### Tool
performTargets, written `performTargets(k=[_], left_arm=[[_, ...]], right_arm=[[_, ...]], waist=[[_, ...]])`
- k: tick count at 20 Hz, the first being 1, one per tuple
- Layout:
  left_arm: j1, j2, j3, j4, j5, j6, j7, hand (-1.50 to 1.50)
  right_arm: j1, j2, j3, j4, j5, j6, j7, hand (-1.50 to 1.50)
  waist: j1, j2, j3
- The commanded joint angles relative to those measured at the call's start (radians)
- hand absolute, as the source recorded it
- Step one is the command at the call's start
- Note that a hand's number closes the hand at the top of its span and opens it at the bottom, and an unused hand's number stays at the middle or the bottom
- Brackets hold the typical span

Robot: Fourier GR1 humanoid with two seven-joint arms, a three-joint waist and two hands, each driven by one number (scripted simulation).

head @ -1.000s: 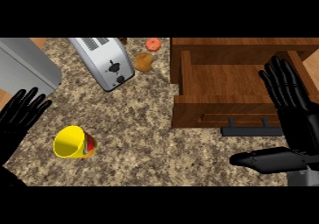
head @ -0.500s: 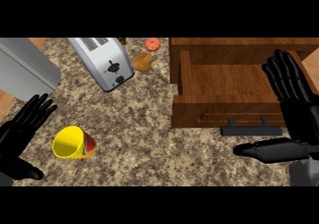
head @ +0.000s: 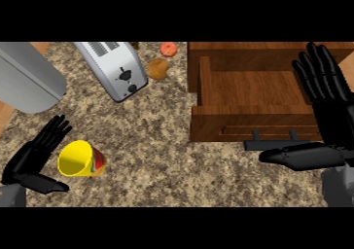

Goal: Pick up the cup, place it into the drawer and close the drawer

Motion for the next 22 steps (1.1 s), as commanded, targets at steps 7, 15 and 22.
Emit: performTargets(k=[7, 15, 22], left_arm=[[-0.09, 0.035, -0.047, 0.353, -0.135, -0.01, -0.37, -1.5], [-0.177, -0.015, -0.069, 0.471, -0.162, 0.068, -0.434, -1.5], [-0.204, -0.052, -0.089, 0.507, -0.181, 0.113, -0.494, -1.5]], right_arm=[[-0.009, -0.008, -0.023, -0.028, -0.027, 0.009, 0.019, -1.5], [-0.056, -0.02, -0.029, 0.052, -0.027, 0.023, 0.015, -1.5], [-0.069, -0.05, -0.056, 0.02, -0.077, 0.047, 0.066, -1.5]], waist=[[-0.011, 0.004, -0.002], [-0.016, 0.008, -0.003], [-0.027, 0.01, -0.005]])
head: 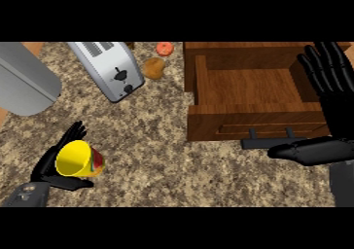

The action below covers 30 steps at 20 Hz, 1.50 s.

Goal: Pick up the cup, place it into the drawer and close the drawer

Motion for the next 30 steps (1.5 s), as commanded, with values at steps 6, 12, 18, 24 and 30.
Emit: performTargets(k=[6, 12, 18, 24, 30], left_arm=[[-0.06, 0.004, -0.011, 0.058, -0.007, -0.142, -0.143, -1.5], [-0.086, -0.059, -0.035, 0.064, -0.001, -0.217, -0.106, -1.5], [-0.053, -0.065, -0.018, -0.017, 0.02, -0.103, -0.248, 1.5], [-0.07, -0.142, 0.069, -0.037, 0.062, 0.245, -0.275, 1.5], [-0.067, -0.236, 0.222, -0.049, 0.197, 0.385, -0.307, 1.5]], right_arm=[[-0.001, -0.019, -0.016, -0.02, -0.013, 0.007, 0.026, -1.5], [-0.054, 0.017, 0.032, 0.024, 0.041, -0.026, 0.015, -1.5], [-0.03, -0.016, -0.011, 0.003, -0.003, 0.001, 0.027, -1.5], [-0.039, -0.028, -0.032, 0.036, -0.012, 0.013, 0.006, -1.5], [0.019, -0.003, -0.009, -0.021, 0.009, -0.003, 0.004, -1.5]], waist=[[-0.008, 0.0, -0.001], [0.008, 0.003, -0.001], [0.006, 0.0, -0.001], [0.008, 0.001, 0.001], [0.008, -0.004, 0.002]])
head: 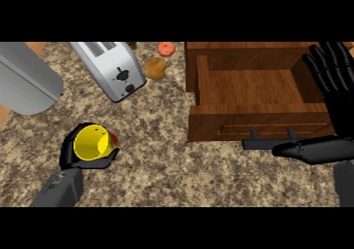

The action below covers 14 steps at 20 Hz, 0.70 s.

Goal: Pick up the cup, place it into the drawer and close the drawer

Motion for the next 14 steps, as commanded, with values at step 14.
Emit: performTargets(k=[14], left_arm=[[-0.245, -0.122, -0.087, -0.318, 0.053, -0.041, 0.225, 1.5]], right_arm=[[0.004, -0.013, -0.029, 0.017, 0.009, -0.003, -0.011, -1.5]], waist=[[0.032, -0.015, 0.005]])
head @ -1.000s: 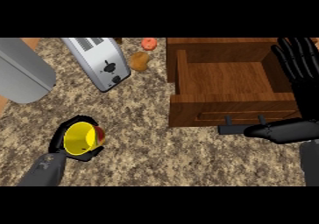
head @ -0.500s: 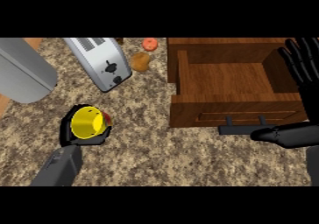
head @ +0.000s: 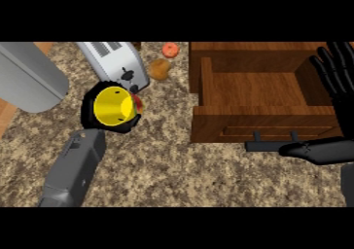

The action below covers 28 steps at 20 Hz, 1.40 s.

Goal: Pick up the cup, place it into the drawer and close the drawer

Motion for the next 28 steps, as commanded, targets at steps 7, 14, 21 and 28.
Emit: performTargets(k=[7, 14, 21, 28], left_arm=[[-0.223, -0.075, -0.117, -0.28, 0.028, 0.121, 0.398, 1.5], [-0.39, -0.086, -0.287, -0.296, 0.103, 0.318, 0.605, 1.5], [-0.654, -0.086, -0.352, 0.01, 0.172, 0.477, 0.715, 1.5], [-0.702, -0.087, -0.476, 0.198, 0.211, 0.531, 0.707, 1.5]], right_arm=[[0.057, 0.007, 0.003, -0.039, 0.02, -0.004, -0.007, -1.5], [0.002, -0.008, -0.017, 0.06, 0.03, 0.006, -0.061, -1.5], [-0.039, 0.007, 0.008, 0.028, 0.007, 0.006, -0.023, -1.5], [-0.102, 0.021, 0.029, 0.042, 0.009, -0.012, 0.009, -1.5]], waist=[[0.001, -0.004, 0.0], [-0.014, 0.003, 0.0], [-0.068, 0.015, 0.001], [-0.113, 0.028, 0.001]])
